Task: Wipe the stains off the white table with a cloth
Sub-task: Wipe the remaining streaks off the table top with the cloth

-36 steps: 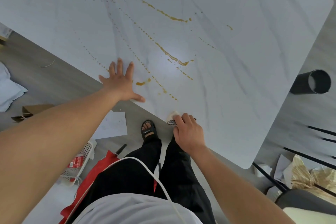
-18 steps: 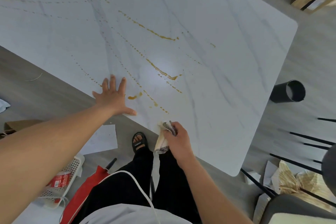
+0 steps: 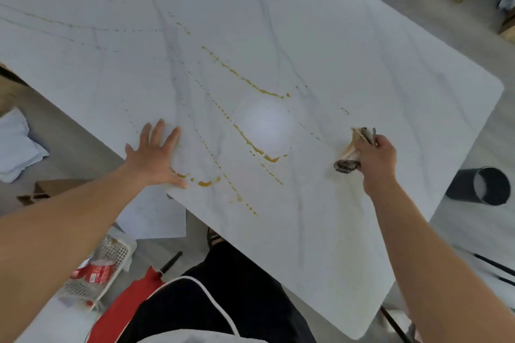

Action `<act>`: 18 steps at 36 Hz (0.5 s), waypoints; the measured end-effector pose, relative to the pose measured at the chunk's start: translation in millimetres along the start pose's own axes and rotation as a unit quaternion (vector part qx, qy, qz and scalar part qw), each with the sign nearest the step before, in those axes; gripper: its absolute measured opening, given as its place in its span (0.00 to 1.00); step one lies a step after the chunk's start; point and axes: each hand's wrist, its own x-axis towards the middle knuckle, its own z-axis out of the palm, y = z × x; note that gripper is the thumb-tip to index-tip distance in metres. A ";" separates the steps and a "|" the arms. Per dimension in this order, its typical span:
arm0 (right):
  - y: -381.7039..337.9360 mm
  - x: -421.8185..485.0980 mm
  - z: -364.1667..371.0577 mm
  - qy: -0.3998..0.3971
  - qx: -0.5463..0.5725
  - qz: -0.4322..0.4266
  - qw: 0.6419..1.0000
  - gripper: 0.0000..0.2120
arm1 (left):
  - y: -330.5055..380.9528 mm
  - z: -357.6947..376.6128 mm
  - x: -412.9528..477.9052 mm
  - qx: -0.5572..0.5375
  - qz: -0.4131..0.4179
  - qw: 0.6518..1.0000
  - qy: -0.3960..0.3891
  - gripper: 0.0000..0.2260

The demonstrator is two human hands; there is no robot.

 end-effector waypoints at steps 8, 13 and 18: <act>-42.8 83.9 18.1 0.016 -0.267 -0.164 0.949 0.06 | 6.5 -2.2 10.3 -0.005 -0.019 0.999 -0.037 0.72; -40.5 115.0 34.2 -0.006 -0.439 -0.195 0.877 0.12 | 7.2 -4.5 11.3 0.012 -0.016 0.999 -0.046 0.71; -22.6 119.0 51.3 0.020 -0.482 -0.207 0.851 0.13 | 7.1 -4.7 10.5 0.010 -0.017 0.998 -0.051 0.70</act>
